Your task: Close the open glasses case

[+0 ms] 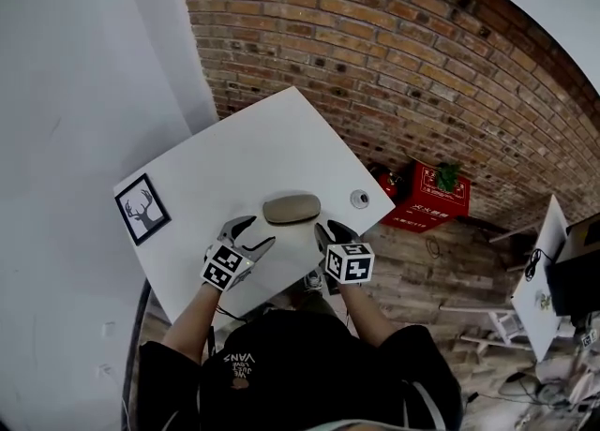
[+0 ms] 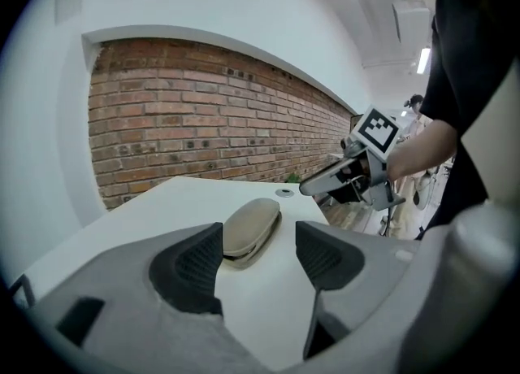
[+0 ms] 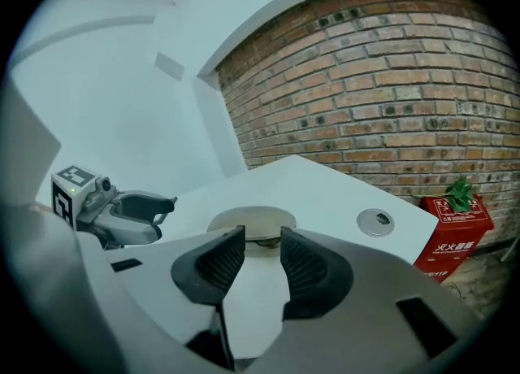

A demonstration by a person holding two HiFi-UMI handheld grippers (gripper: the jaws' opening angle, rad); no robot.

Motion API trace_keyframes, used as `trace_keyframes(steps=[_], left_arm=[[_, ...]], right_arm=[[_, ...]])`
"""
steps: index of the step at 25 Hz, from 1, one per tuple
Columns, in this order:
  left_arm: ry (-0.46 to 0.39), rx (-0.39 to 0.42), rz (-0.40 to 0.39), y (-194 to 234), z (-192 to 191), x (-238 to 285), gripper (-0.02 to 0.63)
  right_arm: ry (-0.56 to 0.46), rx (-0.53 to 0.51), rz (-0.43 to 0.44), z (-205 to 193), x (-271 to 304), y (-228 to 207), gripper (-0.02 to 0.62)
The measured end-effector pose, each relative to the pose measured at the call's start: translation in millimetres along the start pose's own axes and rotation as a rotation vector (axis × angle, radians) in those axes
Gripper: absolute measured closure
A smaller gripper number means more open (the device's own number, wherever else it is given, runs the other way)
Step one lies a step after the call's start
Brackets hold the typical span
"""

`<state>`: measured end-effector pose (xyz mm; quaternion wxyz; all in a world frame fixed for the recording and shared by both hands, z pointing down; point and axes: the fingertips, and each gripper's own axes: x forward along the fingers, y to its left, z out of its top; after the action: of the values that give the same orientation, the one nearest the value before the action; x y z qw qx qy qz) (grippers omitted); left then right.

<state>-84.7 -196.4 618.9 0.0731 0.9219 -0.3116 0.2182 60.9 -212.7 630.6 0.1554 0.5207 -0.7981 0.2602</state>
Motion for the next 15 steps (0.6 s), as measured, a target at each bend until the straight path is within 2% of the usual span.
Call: trace_keyframes(steps=[9, 13, 15], left_arm=[[-0.072, -0.028, 0.047, -13.3, 9.5, -60.9, 0.412], [-0.078, -0.054, 0.053, -26.4, 9.2, -79.4, 0.473], [-0.082, -0.058, 0.059, -31.3, 7.9, -85.9, 0.507]], right_arm=[[-0.107, 0.01, -0.008, 1.7, -44.9, 42.0, 0.546], [-0.118, -0.001, -0.012, -3.9, -65.2, 51.0, 0.594], [-0.118, -0.012, -0.009, -6.9, -73.2, 53.9, 0.595]])
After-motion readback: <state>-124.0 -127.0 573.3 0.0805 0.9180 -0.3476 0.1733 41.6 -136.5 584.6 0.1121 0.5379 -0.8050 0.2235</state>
